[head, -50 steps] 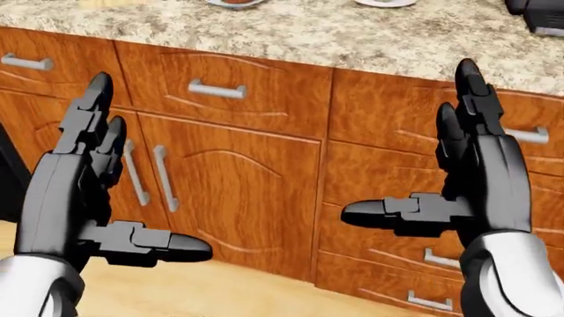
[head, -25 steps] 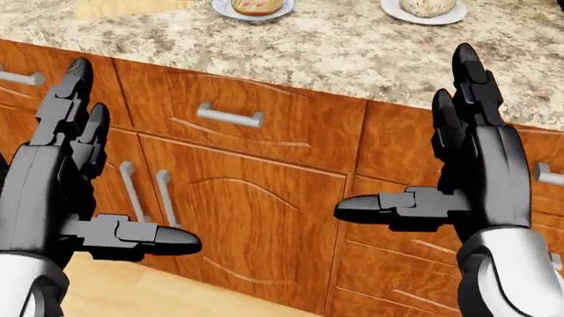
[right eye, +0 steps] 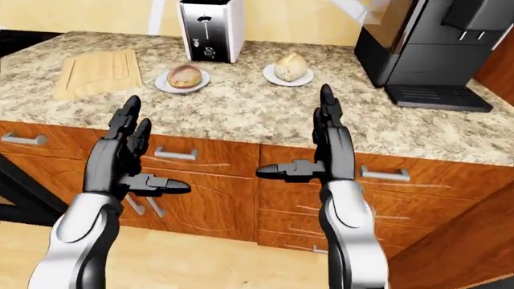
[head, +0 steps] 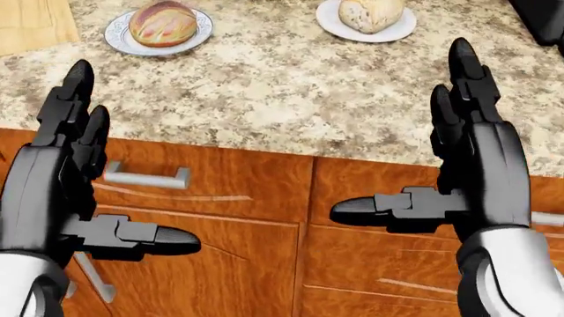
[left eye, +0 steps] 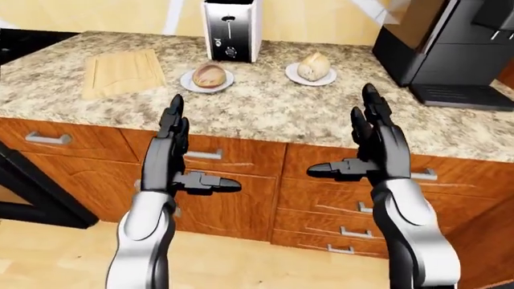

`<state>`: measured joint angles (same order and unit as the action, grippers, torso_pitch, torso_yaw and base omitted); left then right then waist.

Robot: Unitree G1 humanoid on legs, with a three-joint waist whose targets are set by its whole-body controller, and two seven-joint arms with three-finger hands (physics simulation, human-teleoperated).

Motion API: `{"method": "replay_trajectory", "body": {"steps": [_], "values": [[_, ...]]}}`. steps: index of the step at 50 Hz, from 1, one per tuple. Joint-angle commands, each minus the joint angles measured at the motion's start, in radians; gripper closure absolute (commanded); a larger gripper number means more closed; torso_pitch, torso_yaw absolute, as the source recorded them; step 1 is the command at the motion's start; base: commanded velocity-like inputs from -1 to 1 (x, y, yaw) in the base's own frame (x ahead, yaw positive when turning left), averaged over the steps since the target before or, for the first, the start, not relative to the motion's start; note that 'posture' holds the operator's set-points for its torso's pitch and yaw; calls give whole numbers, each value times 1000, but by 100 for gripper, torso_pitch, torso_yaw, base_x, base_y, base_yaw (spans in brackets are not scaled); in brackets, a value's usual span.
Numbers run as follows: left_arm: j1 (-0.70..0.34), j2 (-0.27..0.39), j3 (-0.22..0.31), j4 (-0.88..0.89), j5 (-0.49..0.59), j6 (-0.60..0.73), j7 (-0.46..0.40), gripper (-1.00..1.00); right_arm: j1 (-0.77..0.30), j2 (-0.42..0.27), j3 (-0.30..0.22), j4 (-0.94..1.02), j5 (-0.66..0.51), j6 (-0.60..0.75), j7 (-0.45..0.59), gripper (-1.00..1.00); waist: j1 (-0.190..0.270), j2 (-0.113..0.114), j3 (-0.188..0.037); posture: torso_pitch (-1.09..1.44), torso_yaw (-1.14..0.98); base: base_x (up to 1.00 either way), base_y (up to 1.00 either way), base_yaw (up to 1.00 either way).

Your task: Place all breads on the cutting board.

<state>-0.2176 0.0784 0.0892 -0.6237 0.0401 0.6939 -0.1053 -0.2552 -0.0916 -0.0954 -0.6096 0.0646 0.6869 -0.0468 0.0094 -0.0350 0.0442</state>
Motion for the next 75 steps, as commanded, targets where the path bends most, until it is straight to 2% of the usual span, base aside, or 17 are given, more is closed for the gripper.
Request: {"method": "replay_trajectory", "body": {"steps": [1,8,11,18,22,23,25,31,35,36,38,45,48,49,53,57,75], "values": [[-32,11,0,-50,-4,-16,0,-100,-19,-1,-10,-36,-11,-17,-1,-100,4,0,-32,0,0,8,-9,0],[-40,17,5,-64,-4,-3,-1,-100,-28,-1,-6,-33,-29,-16,8,-100,-8,105,-37,0,0,8,-5,0],[-44,20,10,-62,-8,-4,-2,-100,-35,0,-5,-31,-33,-14,10,-100,-5,100,-42,0,0,11,0,0],[-43,19,4,-62,-5,-5,-1,-100,-34,2,-7,-28,-35,-20,14,-100,10,40,-10,0,0,37,0,0],[-50,20,6,-66,-5,4,-2,-100,-38,3,-6,-26,-36,-18,14,-100,10,-48,-28,0,0,42,0,0],[-51,20,7,-66,-6,5,-1,-100,-39,2,-5,-30,-37,-14,13,-100,2,-10,-18,0,0,41,0,0],[-52,21,9,-69,-8,8,-2,-100,-40,2,-6,-35,-37,-10,13,-100,-1,-29,-17,0,0,41,0,0],[-59,26,19,-65,-15,5,-3,-100,-39,3,-2,-37,-45,-8,9,-100,-19,27,-7,0,0,41,0,0],[-59,29,23,-78,-22,14,-4,-100,-33,3,-6,-39,-46,-12,11,-100,-19,124,-43,0,0,38,0,0],[-66,32,26,-92,-25,30,-3,-100,-37,0,-11,-49,-45,0,11,-100,-10,86,-21,0,0,34,0,0],[-68,34,24,-114,-27,47,-2,-100,-38,-1,-15,-61,-42,8,12,-100,-6,108,-12,0,0,31,0,0],[-66,35,28,-124,-32,49,-2,-100,-35,1,-19,-76,-30,18,3,-100,6,51,-18,0,0,17,0,0],[-61,38,36,-156,-39,67,-3,-100,-37,-2,-15,-86,-31,28,2,-100,5,-26,-30,0,0,0,0,0],[-60,39,38,-168,-41,76,-3,-100,-40,-3,-16,-91,-31,34,1,-100,9,20,-24,0,0,0,0,0],[-57,45,50,-206,-52,102,-4,-100,-43,-5,-14,-111,-33,52,3,-100,0,3,-26,0,0,0,0,0],[-50,52,70,-259,-69,136,-7,-100,-55,-10,-14,-158,-40,100,3,-100,-5,55,-15,0,0,0,0,0],[-43,74,115,-315,-114,170,-1,-100,-197,-68,-38,-264,-63,352,2,-100,4,30,-30,0,0,0,0,0]]}}
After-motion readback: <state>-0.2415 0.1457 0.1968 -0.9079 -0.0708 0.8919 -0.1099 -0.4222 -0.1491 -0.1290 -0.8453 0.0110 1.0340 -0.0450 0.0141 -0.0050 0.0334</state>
